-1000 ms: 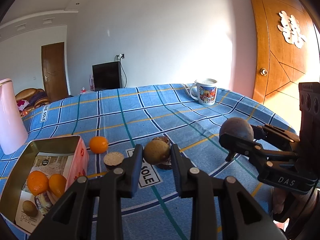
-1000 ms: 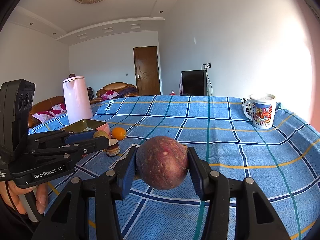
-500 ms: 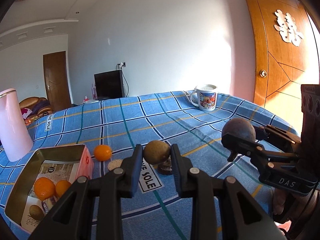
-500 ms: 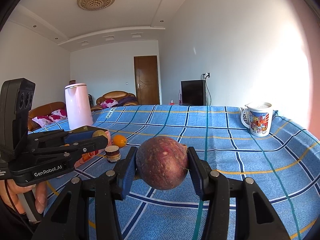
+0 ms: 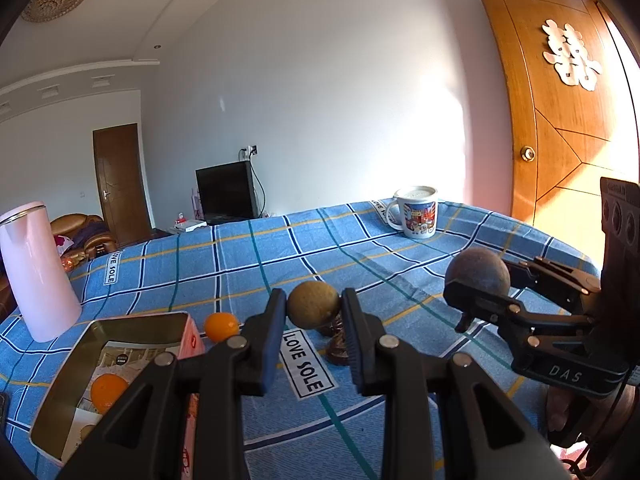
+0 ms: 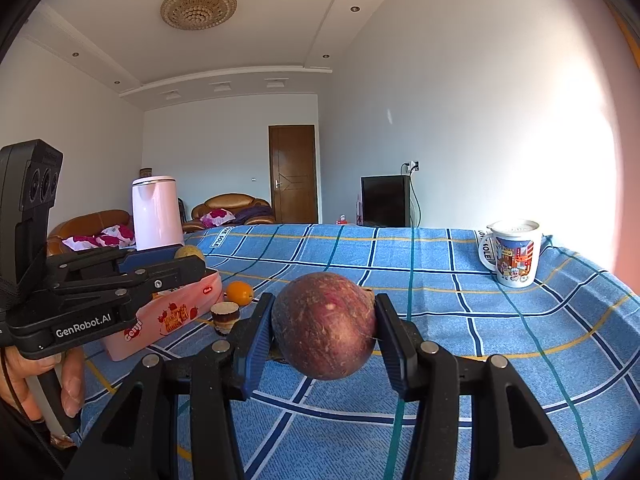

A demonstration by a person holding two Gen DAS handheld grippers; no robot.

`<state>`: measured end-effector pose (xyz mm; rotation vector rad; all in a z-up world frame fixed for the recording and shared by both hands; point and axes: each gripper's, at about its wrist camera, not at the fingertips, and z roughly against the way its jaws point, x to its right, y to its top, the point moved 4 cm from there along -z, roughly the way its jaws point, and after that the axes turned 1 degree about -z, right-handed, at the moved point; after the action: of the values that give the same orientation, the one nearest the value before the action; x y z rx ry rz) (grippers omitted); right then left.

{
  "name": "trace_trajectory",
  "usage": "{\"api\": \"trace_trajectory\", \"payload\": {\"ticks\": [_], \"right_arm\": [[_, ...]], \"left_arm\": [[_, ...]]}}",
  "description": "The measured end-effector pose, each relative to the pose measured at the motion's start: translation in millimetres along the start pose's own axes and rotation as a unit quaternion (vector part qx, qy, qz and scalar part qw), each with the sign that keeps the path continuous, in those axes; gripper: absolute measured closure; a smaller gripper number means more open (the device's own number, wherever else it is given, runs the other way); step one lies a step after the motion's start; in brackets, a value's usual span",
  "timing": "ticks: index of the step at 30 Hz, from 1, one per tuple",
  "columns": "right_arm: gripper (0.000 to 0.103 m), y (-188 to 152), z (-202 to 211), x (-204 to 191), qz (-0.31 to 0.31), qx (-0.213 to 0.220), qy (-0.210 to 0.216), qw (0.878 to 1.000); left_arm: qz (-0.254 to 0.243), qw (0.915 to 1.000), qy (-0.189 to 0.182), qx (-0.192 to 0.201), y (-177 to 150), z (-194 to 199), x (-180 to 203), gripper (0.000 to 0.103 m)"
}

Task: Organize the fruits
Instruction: 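Carry the kiwi over the tin with the left tool while the right carries the passion fruit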

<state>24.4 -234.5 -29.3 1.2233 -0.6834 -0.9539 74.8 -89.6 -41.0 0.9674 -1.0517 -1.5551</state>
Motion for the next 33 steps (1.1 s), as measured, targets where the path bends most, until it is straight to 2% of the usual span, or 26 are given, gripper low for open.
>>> {"api": "trace_trajectory", "payload": {"ticks": [8,14,20,25,30,33], "right_arm": [[0.052,5,-13,-8,0.014,-0.025,0.005,1.000],[0.052,20,-23,-24,0.016,-0.040,0.031,0.999],[0.052,44,-41,-56,0.026,-0.057,0.072,0.995],[0.052,58,-66,-90,0.024,-0.085,0.119,0.989],[0.052,60,-91,-129,0.040,-0.113,0.158,0.980],[0.052,54,-104,-154,0.060,-0.129,0.174,0.975]], "left_arm": [[0.013,0.9999,0.004,0.004,4,6,-14,0.074],[0.030,0.9994,0.015,0.002,3,12,-35,0.074],[0.061,0.9969,0.050,-0.003,0,20,-82,0.074],[0.092,0.9912,0.093,-0.017,-7,25,-133,0.074],[0.121,0.9834,0.130,-0.038,-19,28,-176,0.074],[0.134,0.9797,0.138,-0.057,-29,26,-190,0.074]]}}
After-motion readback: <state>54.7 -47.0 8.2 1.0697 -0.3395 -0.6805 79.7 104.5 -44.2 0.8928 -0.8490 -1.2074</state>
